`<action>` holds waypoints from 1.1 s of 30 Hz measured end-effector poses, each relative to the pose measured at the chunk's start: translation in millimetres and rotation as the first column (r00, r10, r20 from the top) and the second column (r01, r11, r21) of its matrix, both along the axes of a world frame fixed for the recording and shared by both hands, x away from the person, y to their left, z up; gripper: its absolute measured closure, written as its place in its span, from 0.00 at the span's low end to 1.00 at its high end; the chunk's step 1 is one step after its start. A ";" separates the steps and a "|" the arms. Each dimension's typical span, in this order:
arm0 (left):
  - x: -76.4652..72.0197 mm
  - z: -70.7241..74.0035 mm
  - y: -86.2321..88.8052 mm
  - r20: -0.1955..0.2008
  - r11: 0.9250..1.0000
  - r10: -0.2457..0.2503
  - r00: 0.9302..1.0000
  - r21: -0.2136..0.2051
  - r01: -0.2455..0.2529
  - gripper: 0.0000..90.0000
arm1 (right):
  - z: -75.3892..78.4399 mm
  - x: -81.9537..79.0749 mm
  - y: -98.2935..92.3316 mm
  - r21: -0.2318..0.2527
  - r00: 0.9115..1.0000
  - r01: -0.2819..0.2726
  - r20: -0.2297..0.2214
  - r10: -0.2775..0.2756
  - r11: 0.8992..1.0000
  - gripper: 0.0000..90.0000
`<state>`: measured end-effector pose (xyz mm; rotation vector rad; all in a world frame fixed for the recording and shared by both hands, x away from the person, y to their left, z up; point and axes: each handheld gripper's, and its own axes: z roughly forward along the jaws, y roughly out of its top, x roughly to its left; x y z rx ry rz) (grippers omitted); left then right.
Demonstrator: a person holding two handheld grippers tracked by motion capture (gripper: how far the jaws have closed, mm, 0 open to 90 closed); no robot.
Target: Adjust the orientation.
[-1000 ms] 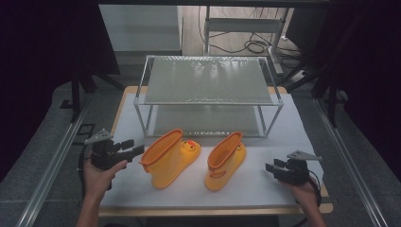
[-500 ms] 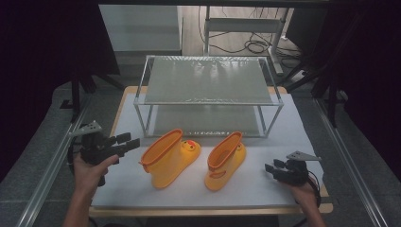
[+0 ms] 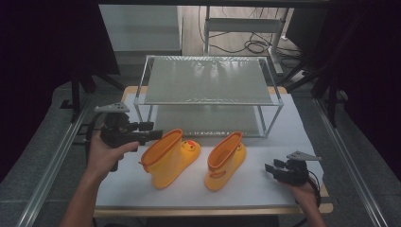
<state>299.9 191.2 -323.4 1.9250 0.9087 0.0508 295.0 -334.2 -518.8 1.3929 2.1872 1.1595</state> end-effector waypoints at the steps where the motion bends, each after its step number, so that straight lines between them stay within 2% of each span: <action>1: 1.2 0.9 -4.9 -0.010 1.000 -0.012 1.000 0.012 0.012 0.48 | -0.1 0.1 -0.1 -0.001 1.000 -0.001 0.001 0.001 1.000 0.53; 6: 9.4 3.1 -26.0 -0.066 0.997 -0.073 0.995 0.030 0.075 0.49 | -0.3 0.3 -0.2 0.002 1.000 0.001 0.003 -0.001 1.000 0.53; 12: 20.1 3.1 -47.5 -0.122 0.989 -0.126 0.985 0.057 0.133 0.50 | -0.4 0.4 -0.2 0.000 1.000 0.001 0.003 -0.001 1.000 0.54; 20: 27.9 7.7 -74.9 -0.158 0.978 -0.166 0.973 0.100 0.183 0.50 | -0.3 0.4 -0.5 0.002 1.000 0.003 -0.001 -0.003 1.000 0.54; 21: 28.9 8.3 -78.7 -0.166 0.976 -0.174 0.971 0.104 0.193 0.50 | -0.3 0.4 -0.5 0.001 1.000 0.003 -0.001 -0.003 1.000 0.54; 25: 30.2 10.3 -91.0 -0.173 0.969 -0.188 0.967 0.129 0.212 0.50 | -0.5 0.5 -0.1 0.001 1.000 0.003 0.003 -0.003 1.000 0.54; 28: 31.4 9.6 -101.2 -0.189 0.959 -0.205 0.960 0.158 0.236 0.50 | -0.2 0.1 0.1 -0.002 1.000 0.004 -0.001 -0.004 1.000 0.54; 33: 33.3 6.2 -117.6 -0.215 0.948 -0.225 0.950 0.178 0.265 0.51 | -0.2 0.0 0.7 -0.007 1.000 0.004 0.002 -0.004 1.000 0.54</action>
